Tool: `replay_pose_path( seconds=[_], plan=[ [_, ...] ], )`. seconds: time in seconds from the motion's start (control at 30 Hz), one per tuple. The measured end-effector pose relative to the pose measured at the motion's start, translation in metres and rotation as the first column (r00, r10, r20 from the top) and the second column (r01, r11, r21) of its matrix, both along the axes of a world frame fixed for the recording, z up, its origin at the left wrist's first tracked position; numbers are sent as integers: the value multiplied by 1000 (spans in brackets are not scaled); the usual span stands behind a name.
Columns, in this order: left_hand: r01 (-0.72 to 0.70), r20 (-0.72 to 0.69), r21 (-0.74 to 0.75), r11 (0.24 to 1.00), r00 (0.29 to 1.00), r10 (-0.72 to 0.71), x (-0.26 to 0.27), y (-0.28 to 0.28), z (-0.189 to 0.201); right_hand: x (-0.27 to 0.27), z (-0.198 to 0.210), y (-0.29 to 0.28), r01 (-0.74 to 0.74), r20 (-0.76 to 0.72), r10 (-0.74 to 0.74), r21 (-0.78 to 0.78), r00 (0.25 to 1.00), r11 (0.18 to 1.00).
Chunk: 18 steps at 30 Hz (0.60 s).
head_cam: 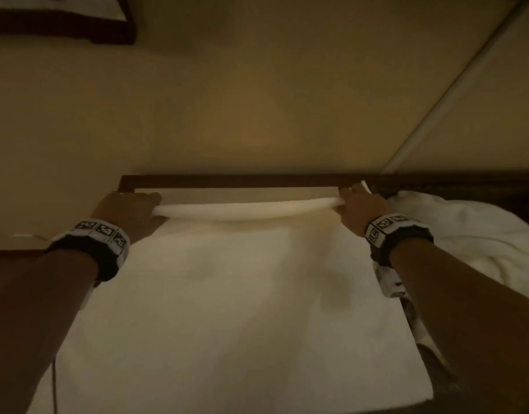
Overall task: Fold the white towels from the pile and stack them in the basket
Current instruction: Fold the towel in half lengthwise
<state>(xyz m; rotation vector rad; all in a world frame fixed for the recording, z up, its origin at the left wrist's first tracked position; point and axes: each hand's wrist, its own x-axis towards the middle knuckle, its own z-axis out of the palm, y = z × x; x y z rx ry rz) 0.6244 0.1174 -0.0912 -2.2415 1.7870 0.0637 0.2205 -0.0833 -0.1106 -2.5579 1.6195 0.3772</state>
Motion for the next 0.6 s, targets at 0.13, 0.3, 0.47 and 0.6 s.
replay_pose_path(
  seconds=[0.13,0.3,0.47,0.6],
  plan=[
    [60,20,-109,992,998,-58,-23,51,28,-24,21,59,38,60,-32,-101,998,994],
    [183,44,-234,955,983,-178,-53,131,41,-71,38,143,5,64,9,-220,998,975],
    [253,59,-293,922,967,-246,-88,214,31,-118,27,223,-59,136,104,-301,985,952],
    [200,32,-142,970,980,-197,-116,268,-7,-142,-2,280,-74,2,76,-170,997,983]
  ],
)
